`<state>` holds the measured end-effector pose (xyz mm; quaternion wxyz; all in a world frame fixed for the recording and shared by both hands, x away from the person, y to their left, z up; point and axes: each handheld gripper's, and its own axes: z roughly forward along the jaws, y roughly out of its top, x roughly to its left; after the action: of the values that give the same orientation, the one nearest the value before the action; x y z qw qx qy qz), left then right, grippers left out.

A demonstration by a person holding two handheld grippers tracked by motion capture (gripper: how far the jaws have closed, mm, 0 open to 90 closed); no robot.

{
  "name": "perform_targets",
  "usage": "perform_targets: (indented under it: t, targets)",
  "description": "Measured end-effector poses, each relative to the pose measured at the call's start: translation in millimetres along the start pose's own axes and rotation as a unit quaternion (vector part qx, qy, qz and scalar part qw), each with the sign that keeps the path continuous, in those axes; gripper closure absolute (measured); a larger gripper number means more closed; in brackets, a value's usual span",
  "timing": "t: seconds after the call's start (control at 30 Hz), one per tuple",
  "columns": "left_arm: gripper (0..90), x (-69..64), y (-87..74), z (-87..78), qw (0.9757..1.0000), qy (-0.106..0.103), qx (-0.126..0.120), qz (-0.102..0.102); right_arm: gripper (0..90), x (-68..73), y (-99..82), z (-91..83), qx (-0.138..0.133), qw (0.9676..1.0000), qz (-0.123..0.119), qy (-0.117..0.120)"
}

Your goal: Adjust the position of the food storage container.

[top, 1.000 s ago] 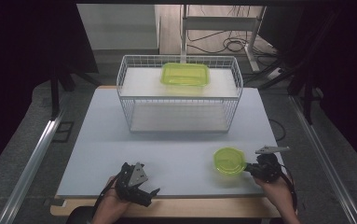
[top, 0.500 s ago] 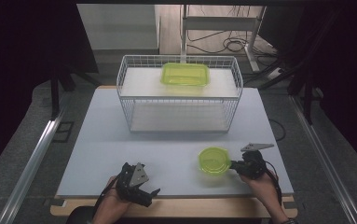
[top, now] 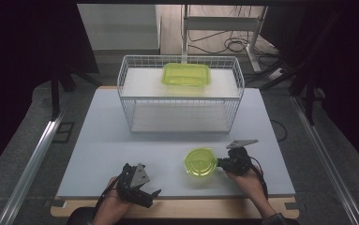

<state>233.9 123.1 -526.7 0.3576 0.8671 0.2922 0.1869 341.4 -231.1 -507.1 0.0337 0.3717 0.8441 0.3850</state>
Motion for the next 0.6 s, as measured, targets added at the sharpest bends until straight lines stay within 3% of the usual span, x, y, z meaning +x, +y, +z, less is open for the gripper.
perform_targets:
  t: [0.4, 0.6]
  targets:
    - [2.6, 0.1, -0.2, -0.4, 1.0000, 0.000, 0.000, 0.001, 88.3, 12.6, 15.7, 29.2, 0.005, 0.9991, -0.004, 0.041]
    - [2.6, 1.1, -0.5, -1.3, 1.0000, -0.001, -0.002, -0.001, 87.7, 13.3, 18.7, 29.9, 0.006, 0.9994, -0.015, 0.029]
